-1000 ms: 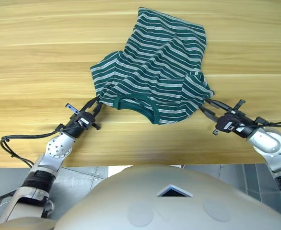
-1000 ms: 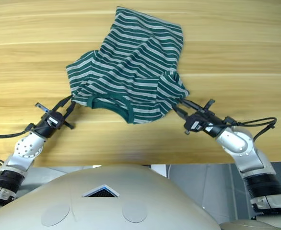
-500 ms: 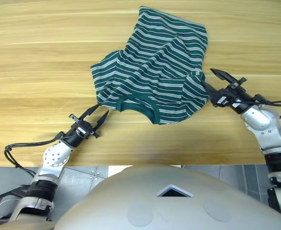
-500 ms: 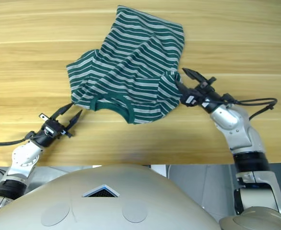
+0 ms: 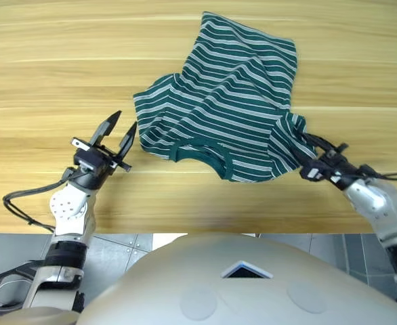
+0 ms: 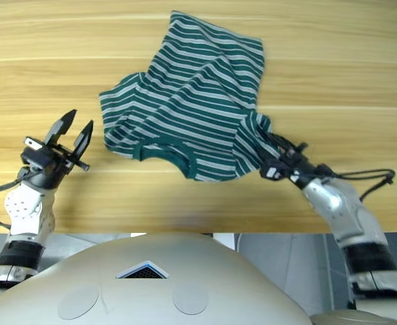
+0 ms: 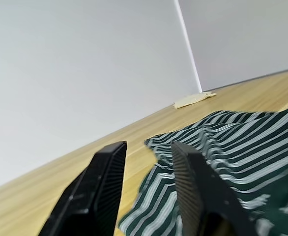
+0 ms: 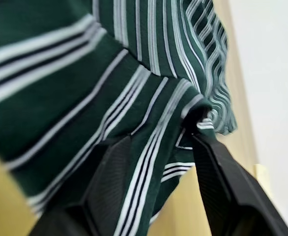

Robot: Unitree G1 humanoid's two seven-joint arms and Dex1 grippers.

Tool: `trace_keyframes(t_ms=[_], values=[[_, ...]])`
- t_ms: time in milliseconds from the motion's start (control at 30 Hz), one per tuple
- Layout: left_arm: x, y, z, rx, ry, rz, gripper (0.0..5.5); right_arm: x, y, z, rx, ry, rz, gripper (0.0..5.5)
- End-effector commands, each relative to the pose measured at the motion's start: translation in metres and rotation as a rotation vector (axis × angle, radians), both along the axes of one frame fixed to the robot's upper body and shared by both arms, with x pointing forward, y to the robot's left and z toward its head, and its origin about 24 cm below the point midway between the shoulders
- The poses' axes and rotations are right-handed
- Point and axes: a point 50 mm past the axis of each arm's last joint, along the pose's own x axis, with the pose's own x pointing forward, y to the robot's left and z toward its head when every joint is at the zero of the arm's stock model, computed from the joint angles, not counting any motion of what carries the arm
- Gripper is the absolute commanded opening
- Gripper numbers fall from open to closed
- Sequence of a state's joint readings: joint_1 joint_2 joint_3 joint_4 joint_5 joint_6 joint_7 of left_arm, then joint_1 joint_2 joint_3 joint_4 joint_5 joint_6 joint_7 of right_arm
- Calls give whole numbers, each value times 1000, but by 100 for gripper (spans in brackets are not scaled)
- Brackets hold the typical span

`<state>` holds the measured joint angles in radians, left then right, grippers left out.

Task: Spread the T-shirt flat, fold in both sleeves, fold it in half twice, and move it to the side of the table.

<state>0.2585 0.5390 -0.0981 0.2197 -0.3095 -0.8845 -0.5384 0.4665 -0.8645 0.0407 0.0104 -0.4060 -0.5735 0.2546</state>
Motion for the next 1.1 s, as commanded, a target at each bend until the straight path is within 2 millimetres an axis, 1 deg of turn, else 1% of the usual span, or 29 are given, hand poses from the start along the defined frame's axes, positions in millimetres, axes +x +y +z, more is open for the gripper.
trace_keyframes(t_ms=[33, 167, 200, 267, 333, 367, 400, 433, 500, 533, 600, 633, 667, 700, 733, 767, 800, 900, 1000, 1100], values=[[17, 3, 3, 85, -13, -13, 169, -7, -21, 31, -46, -53, -48, 228], [38, 3, 3, 220, -21, -7, 169, -4, -30, 52, -108, -141, -95, 228], [45, 3, 2, 260, -22, 2, 169, -3, -29, 54, -110, -153, -99, 228], [60, -3, 0, 360, -30, -1, 169, 2, -21, 63, -67, -200, -62, 228], [77, -20, -1, 457, -61, -44, 169, 18, -8, 81, 25, -335, -26, 228], [86, -33, -1, 487, -87, -80, 169, 32, -5, 89, 58, -420, -40, 228], [92, -46, -1, 502, -112, -113, 169, 44, -4, 92, 68, -474, -55, 228], [97, -60, 1, 499, -139, -146, 169, 56, -3, 88, 45, -490, -60, 228], [104, -90, 8, 455, -208, -199, 169, 85, -5, 65, -29, -472, -87, 228], [109, -106, 15, 395, -236, -189, 169, 98, -10, 53, -68, -452, -110, 228], [114, -129, 24, 296, -257, -173, 169, 114, -16, 39, -113, -431, -142, 228], [109, -145, 27, 247, -264, -215, 169, 121, -16, 34, -121, -429, -152, 228], [98, -161, 27, 214, -261, -297, 169, 127, -14, 30, -121, -425, -152, 228], [85, -174, 26, 206, -264, -394, 169, 132, -12, 26, -120, -420, -146, 228], [73, -181, 23, 212, -262, -479, 169, 135, -10, 22, -124, -415, -137, 228], [64, -183, 17, 245, -238, -551, 169, 138, -8, 20, -128, -412, -127, 228], [60, -181, 10, 285, -210, -592, 169, 141, -6, 18, -127, -412, -119, 228], [50, -168, -19, 454, -94, -692, 169, 150, -5, 15, -141, -404, -117, 228], [33, -151, -47, 594, 17, -802, 169, 156, -6, 9, -187, -378, -110, 228], [25, -128, -63, 681, 101, -814, 169, 158, -5, 9, -216, -373, -80, 228]])
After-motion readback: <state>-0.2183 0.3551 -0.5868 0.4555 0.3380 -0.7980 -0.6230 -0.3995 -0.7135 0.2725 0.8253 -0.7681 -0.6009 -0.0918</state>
